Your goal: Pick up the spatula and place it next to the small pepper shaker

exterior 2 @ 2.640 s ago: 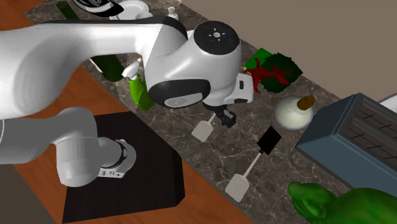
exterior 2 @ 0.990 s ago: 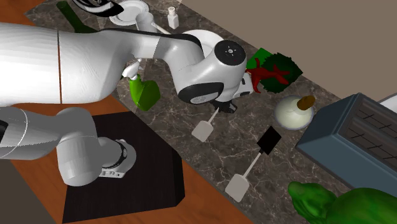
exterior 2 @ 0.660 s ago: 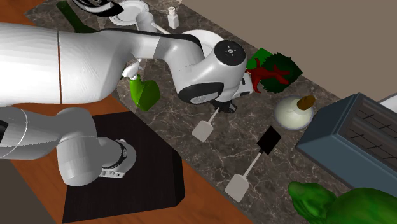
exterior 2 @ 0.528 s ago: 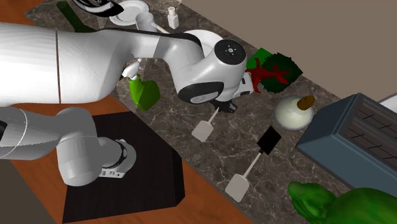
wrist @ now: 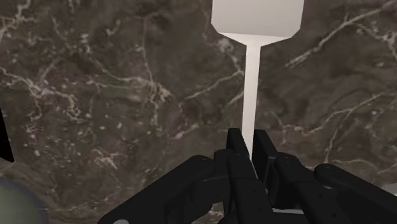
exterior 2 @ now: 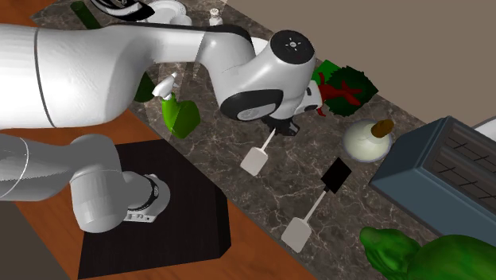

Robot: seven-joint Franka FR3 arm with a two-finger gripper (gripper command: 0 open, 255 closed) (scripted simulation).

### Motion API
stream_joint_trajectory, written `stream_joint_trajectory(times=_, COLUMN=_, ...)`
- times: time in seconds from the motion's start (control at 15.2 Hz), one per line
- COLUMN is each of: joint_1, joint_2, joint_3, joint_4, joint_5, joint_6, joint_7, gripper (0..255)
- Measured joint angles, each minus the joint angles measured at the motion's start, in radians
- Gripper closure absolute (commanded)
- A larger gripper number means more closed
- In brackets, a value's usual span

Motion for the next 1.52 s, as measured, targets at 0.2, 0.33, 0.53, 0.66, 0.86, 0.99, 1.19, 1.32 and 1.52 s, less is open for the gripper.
stream_joint_trajectory(times=0.2, joint_1=-0.001, joint_2=-0.012, joint_3=0.000, joint_4=0.029, joint_5=-0.002, joint_6=-0.041, joint_7=0.000, gripper=255)
stream_joint_trajectory(times=0.33, joint_1=0.000, joint_2=-0.019, joint_3=0.002, joint_4=0.050, joint_5=-0.002, joint_6=-0.069, joint_7=0.005, gripper=255)
stream_joint_trajectory(times=0.53, joint_1=0.000, joint_2=-0.029, joint_3=0.003, joint_4=0.081, joint_5=-0.003, joint_6=-0.110, joint_7=0.007, gripper=255)
stream_joint_trajectory(times=0.66, joint_1=0.001, joint_2=-0.037, joint_3=0.004, joint_4=0.101, joint_5=-0.004, joint_6=-0.138, joint_7=0.009, gripper=255)
stream_joint_trajectory(times=0.86, joint_1=0.000, joint_2=-0.041, joint_3=0.003, joint_4=0.135, joint_5=-0.005, joint_6=-0.176, joint_7=0.009, gripper=255)
stream_joint_trajectory(times=0.99, joint_1=0.000, joint_2=-0.043, joint_3=0.004, joint_4=0.162, joint_5=-0.005, joint_6=-0.205, joint_7=0.011, gripper=255)
stream_joint_trajectory(times=1.19, joint_1=0.000, joint_2=-0.051, joint_3=0.004, joint_4=0.195, joint_5=-0.006, joint_6=-0.245, joint_7=0.012, gripper=255)
stream_joint_trajectory(times=1.32, joint_1=0.000, joint_2=-0.047, joint_3=0.004, joint_4=0.224, joint_5=-0.006, joint_6=-0.271, joint_7=0.013, gripper=255)
stream_joint_trajectory(times=1.52, joint_1=0.000, joint_2=-0.048, joint_3=0.004, joint_4=0.260, joint_5=-0.006, joint_6=-0.307, joint_7=0.013, gripper=255)
